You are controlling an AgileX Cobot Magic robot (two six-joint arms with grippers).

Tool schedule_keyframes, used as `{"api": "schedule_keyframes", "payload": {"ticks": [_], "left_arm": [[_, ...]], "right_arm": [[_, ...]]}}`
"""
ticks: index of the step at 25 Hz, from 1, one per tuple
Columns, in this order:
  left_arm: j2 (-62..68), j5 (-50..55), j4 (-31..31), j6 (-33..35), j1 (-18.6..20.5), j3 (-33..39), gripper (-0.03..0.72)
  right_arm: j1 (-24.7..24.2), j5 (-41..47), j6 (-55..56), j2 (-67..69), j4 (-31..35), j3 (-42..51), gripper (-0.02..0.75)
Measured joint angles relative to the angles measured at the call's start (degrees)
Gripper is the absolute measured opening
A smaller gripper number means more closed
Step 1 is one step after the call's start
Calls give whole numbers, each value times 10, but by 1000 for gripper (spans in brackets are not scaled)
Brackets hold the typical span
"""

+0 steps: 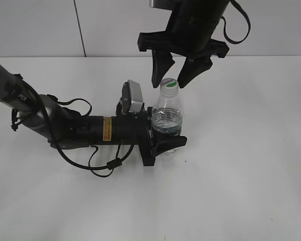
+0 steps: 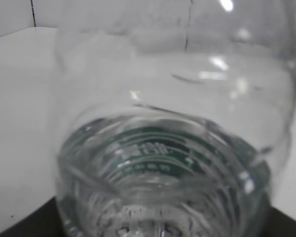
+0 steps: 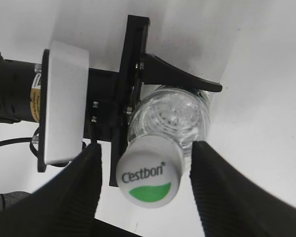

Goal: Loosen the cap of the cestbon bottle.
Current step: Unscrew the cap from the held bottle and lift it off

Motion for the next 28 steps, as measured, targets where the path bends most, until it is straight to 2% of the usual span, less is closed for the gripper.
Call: {"api": "schedule_keyframes", "payload": {"ticks": [28], "left_arm": [[0,-1,0,0,0,0,402]], "right_arm": [[1,3,6,-18,0,29,430]]}}
